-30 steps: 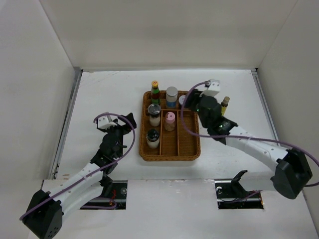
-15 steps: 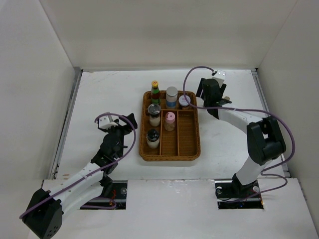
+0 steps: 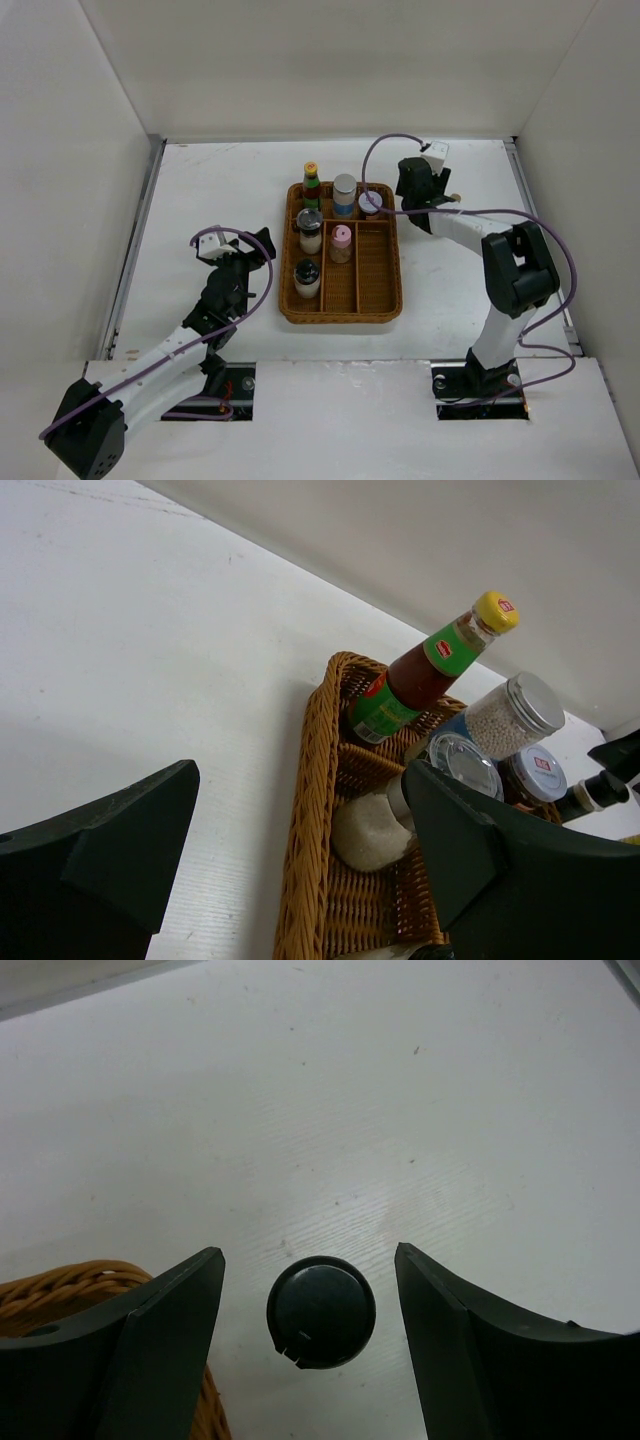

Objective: Organize the condiment bottles

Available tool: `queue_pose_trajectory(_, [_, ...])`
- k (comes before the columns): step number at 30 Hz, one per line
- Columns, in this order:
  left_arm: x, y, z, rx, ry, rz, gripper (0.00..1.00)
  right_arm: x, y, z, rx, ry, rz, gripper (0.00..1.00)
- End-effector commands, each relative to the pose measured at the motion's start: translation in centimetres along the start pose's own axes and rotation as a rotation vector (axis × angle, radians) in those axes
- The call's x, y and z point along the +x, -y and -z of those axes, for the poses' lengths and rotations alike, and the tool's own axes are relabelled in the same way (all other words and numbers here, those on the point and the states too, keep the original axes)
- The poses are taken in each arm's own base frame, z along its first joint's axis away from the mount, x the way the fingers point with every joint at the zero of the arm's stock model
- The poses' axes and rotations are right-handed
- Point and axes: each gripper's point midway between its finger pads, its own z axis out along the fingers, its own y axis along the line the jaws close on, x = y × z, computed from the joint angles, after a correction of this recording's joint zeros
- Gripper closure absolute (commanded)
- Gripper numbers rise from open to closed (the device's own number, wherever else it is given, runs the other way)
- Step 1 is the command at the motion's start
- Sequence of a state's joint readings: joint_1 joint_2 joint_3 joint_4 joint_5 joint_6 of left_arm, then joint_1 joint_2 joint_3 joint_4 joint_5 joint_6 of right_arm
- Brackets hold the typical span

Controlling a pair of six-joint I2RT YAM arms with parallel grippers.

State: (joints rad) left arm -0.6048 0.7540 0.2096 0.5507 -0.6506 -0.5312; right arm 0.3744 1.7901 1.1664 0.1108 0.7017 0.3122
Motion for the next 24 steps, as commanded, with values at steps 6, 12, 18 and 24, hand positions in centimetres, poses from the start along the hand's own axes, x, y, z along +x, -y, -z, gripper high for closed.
queue_pose_trajectory(6, [-1.1,0.8,-0.1,0.029,0.038,0.043,0.15,-0.7,-0.8,-0.2,-0.003,0.011,-0.035,0.33])
queue_pose_trajectory(12, [-0.9,0.9,-0.2,0.031,0.033,0.042,0.15,0.8,-0.9,-0.1,-0.023,-0.022,-0.055,0.35])
queue_pose_trajectory(18, [-1.1,0.8,-0.1,0.029,0.039,0.045,0.15,1.6,-1.4,-0.2,-0.041,-0.045,-0.068,0.45])
queue_pose_trajectory(24, [-1.0,0.8,-0.1,0.029,0.04,0.045,0.16,1.6,-1.2,0.0,-0.04,-0.046,-0.069,0.47])
